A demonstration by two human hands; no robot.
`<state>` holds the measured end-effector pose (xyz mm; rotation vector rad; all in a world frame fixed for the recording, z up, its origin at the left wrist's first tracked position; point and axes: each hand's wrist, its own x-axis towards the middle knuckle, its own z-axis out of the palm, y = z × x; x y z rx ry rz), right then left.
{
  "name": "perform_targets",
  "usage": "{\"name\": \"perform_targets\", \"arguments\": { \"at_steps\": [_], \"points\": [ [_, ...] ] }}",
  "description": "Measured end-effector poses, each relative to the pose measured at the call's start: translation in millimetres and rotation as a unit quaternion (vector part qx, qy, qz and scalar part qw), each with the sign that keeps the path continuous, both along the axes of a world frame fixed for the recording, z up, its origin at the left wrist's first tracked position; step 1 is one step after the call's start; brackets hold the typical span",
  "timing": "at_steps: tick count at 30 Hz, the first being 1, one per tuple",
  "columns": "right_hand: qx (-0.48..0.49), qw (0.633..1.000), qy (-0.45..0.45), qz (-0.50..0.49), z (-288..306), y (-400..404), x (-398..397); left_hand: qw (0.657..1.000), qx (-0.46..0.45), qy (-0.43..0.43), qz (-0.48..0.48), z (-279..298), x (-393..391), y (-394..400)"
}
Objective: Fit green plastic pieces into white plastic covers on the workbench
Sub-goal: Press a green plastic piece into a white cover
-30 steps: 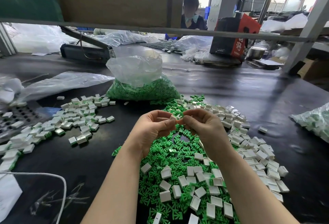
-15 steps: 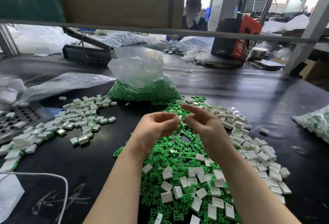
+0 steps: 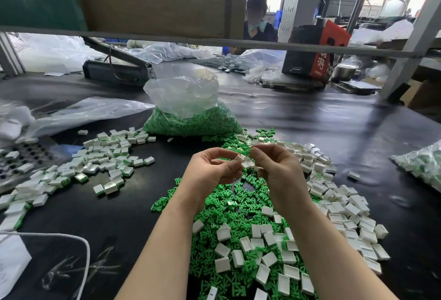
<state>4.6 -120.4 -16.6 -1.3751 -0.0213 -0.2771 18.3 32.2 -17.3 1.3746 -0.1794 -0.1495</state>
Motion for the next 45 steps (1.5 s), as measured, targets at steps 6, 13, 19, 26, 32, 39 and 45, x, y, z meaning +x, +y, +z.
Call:
{"name": "perform_targets", "arguments": {
  "at_steps": [6,13,19,26,32,39,45],
  "points": [
    [0.035,0.999,0.017,0.025,-2,3,1,1.000,0.015,-0.008,0.013,1,0,-3],
    [-0.027,0.999,0.000,0.019,-4,0,1,0.999,0.028,-0.014,0.030,-1,2,-2],
    [-0.237,0.971,-0.023,0.029,1,-6,-1,0.996,0.058,-0.050,0.035,-2,2,3],
    [-0.423,0.901,0.002,0.096,-3,-16,-1,0.982,0.173,-0.080,0.003,-5,3,3],
    [-0.397,0.909,-0.010,0.128,-5,-15,0,0.953,0.287,-0.061,-0.079,-11,5,6],
    [-0.418,0.890,0.041,0.176,-7,-19,2,0.945,0.299,-0.085,-0.101,-9,2,7],
    [-0.380,0.900,0.056,0.206,-5,-23,0,0.940,0.309,-0.098,-0.103,-7,2,4]
  ]
}}
